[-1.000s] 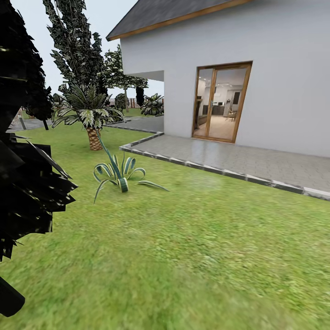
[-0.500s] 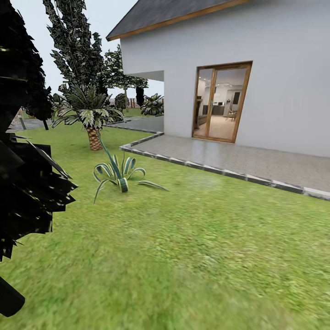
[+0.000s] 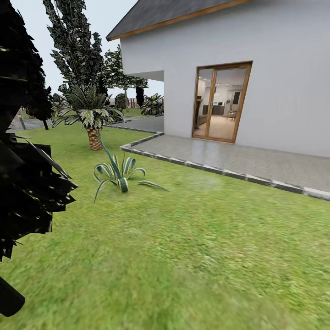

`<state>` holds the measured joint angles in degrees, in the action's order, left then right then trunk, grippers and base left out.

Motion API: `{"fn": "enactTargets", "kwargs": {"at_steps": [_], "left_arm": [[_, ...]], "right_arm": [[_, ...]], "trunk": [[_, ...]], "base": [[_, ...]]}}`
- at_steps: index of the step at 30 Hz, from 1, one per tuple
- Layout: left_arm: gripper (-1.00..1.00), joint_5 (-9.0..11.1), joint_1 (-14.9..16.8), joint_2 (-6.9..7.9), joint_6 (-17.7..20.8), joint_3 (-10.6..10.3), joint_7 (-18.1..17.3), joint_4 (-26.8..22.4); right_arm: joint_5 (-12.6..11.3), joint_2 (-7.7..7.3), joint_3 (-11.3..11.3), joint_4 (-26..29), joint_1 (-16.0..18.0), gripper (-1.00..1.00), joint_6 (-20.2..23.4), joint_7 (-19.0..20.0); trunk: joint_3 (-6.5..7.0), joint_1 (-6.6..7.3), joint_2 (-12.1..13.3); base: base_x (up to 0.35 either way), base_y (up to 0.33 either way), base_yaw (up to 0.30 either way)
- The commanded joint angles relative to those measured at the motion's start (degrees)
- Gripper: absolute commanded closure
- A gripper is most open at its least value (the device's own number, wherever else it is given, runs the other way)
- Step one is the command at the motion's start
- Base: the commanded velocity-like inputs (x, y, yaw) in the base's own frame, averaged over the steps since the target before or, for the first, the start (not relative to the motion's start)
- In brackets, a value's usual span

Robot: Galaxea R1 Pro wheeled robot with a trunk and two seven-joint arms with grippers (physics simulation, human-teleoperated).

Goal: Take the three Easter eggs out of the wicker basket on the lawn in the garden, then place them on the lawn next to a single tree (choose any tree) so that all three eggs are next to the same tree and none are left in the basket.

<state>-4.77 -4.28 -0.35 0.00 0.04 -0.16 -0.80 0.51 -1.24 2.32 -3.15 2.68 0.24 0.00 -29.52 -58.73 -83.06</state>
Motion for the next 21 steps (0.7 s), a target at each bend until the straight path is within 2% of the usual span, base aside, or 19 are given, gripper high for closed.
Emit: {"fn": "enactTargets", "kwargs": {"at_steps": [1, 15, 21], "left_arm": [[-1.00, -0.50, -0.02, 0.00, 0.00, 0.05, -0.02, -0.08], [-1.00, -0.50, -0.02, 0.00, 0.00, 0.05, -0.02, -0.08], [-1.00, -0.53, -0.02, 0.00, -0.03, 0.02, -0.02, -0.08]], "right_arm": [[0.06, 0.00, 0.23, -0.11, 0.06, -1.00, 0.02, 0.00], [0.07, 0.03, 0.12, -0.12, 0.05, -1.00, 0.09, 0.15], [0.41, 0.56, 0.27, -0.18, 0.05, -1.00, 0.03, 0.31]], "trunk": [[-0.04, 0.00, -0.02], [-0.04, 0.00, -0.02], [-0.04, 0.00, -0.02]], "base": [[0.000, 0.000, 0.000], [0.000, 0.000, 0.000], [0.000, 0.000, 0.000]]}}
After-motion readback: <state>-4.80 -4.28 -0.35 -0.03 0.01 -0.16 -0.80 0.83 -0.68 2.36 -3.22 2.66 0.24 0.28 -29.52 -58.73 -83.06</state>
